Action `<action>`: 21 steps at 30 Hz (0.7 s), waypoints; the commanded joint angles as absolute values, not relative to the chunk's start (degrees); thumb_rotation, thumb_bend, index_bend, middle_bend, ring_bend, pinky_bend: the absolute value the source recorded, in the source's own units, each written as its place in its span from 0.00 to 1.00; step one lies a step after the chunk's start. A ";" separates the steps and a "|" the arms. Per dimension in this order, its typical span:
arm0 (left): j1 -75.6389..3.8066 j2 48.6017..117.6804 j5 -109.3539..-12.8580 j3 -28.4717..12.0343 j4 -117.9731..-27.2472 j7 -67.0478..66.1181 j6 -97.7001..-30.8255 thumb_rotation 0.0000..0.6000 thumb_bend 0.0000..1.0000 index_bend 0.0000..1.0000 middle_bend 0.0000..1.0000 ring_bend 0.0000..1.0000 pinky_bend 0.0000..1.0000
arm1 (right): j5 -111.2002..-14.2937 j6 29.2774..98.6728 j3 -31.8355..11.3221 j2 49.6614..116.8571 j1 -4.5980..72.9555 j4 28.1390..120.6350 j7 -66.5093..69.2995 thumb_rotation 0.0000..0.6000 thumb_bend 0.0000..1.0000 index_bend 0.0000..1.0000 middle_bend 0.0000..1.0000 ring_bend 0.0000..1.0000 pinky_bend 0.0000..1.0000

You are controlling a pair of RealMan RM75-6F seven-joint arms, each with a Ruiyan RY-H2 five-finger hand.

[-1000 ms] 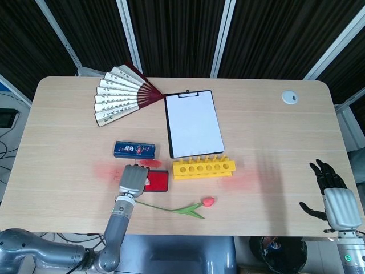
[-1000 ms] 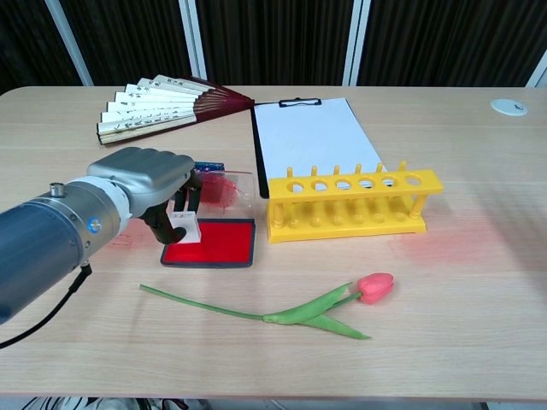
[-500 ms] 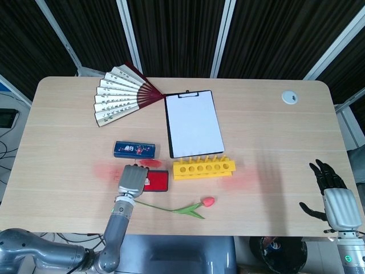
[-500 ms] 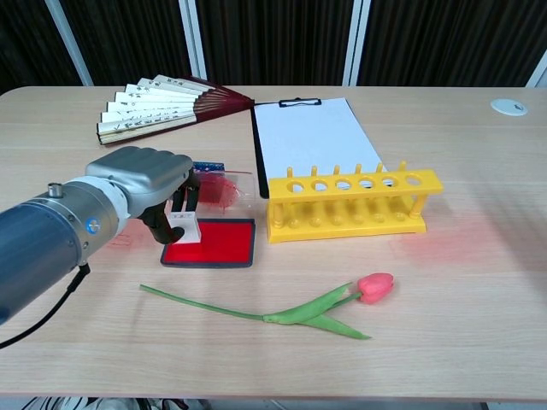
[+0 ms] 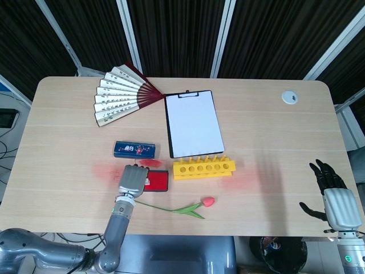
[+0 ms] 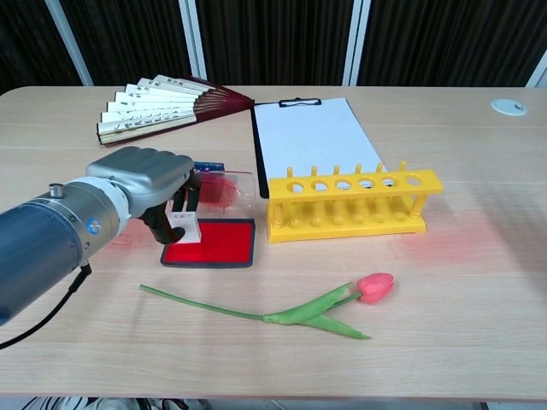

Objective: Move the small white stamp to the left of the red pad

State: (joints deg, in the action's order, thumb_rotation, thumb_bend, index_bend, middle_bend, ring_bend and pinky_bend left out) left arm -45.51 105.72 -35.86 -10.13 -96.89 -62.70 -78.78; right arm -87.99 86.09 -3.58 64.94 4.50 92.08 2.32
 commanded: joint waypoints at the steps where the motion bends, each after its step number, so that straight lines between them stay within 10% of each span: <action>1: -45.53 105.73 -35.84 -10.10 -96.80 -62.73 -78.78 1.00 0.34 0.49 0.47 0.40 0.53 | -87.99 86.10 -3.57 64.94 4.49 92.09 2.36 1.00 0.24 0.04 0.00 0.00 0.19; 21: -45.66 106.23 -38.25 -9.32 -95.29 -61.74 -78.77 1.00 0.40 0.59 0.58 0.50 0.60 | -88.01 86.06 -3.53 64.89 4.49 92.23 2.68 1.00 0.24 0.05 0.00 0.00 0.19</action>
State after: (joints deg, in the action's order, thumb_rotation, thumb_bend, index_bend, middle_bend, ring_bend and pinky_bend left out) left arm -45.67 106.22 -37.78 -9.50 -95.49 -61.98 -78.71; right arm -88.01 86.06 -3.53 64.89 4.49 92.22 2.68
